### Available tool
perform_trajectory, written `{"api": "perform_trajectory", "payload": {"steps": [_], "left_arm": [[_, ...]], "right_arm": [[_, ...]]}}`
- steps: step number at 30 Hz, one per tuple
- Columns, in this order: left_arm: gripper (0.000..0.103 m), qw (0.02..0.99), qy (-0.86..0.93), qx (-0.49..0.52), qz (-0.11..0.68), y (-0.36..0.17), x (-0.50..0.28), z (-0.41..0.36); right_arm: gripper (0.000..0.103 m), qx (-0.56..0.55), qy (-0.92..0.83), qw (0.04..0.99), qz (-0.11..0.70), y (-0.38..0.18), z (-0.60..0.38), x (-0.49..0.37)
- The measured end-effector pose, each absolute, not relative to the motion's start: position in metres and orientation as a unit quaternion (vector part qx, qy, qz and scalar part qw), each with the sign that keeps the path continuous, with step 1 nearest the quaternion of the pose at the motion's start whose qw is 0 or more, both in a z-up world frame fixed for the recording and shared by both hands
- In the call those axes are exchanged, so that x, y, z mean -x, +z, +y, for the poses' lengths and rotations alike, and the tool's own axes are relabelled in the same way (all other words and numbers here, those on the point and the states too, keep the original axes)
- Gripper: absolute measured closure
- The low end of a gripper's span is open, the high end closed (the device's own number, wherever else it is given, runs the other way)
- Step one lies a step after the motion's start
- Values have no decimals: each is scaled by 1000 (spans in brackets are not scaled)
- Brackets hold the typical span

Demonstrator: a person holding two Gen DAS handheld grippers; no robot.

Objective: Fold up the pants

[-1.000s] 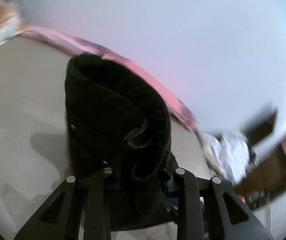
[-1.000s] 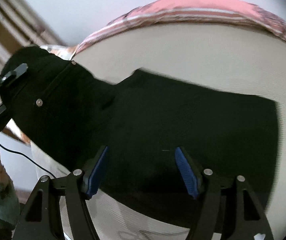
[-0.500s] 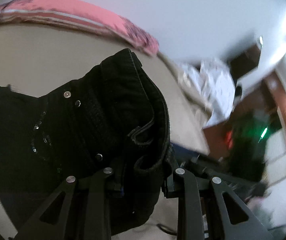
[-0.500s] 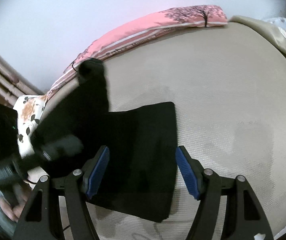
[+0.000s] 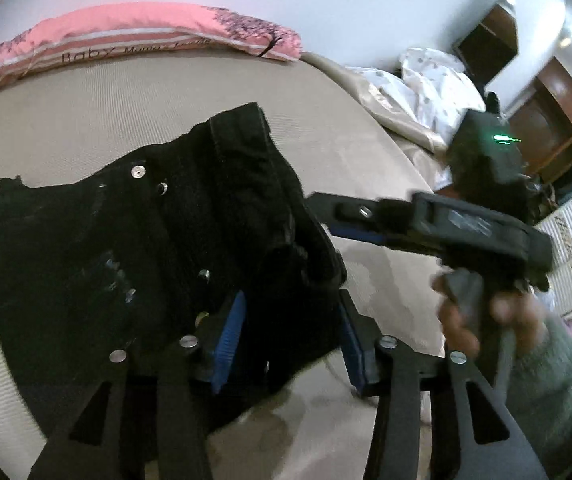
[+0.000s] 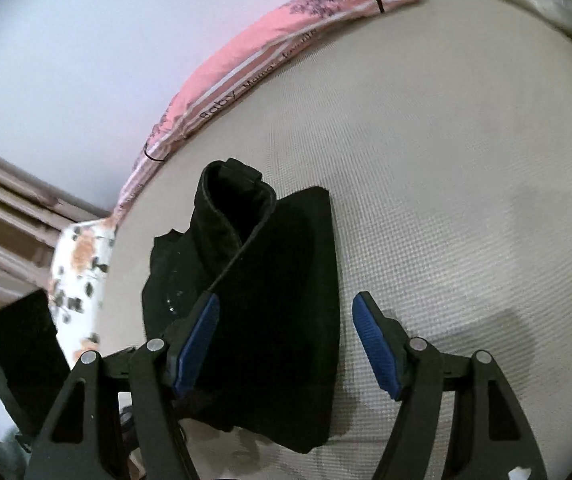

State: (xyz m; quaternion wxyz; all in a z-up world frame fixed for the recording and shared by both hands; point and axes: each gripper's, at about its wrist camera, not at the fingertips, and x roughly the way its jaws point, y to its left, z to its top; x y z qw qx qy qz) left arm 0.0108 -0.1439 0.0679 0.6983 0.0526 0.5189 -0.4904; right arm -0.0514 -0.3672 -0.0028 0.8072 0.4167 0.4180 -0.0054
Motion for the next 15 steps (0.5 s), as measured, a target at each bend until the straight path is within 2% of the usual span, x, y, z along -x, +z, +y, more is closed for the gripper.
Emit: {"api": "perform_trajectory", "payload": {"steps": [4,8,12,13,14,15], "left_arm": [[52,718,-464,-32,518,74,-24,-106],[52,768,-381,-25,515,70,-59,-60],[52,789,-326,-21,520,58,-81,-34],[52,790,-319,-20,522,51,-83,-30],[52,788,-318,-19,527,46,-85,-29],[52,785,-317,-18,532,41,-86,-31]], "right_arm": [[36,-465,4,787,405,-17,-378,58],[36,-446,-11,811,377,-1,-381,67],[37,-433,32,814,386,9,-368,61],[42,-434,46,808,395,7,-363,57],[51,-434,52,805,402,5,-361,55],[54,-427,50,803,413,2,-358,52]]}}
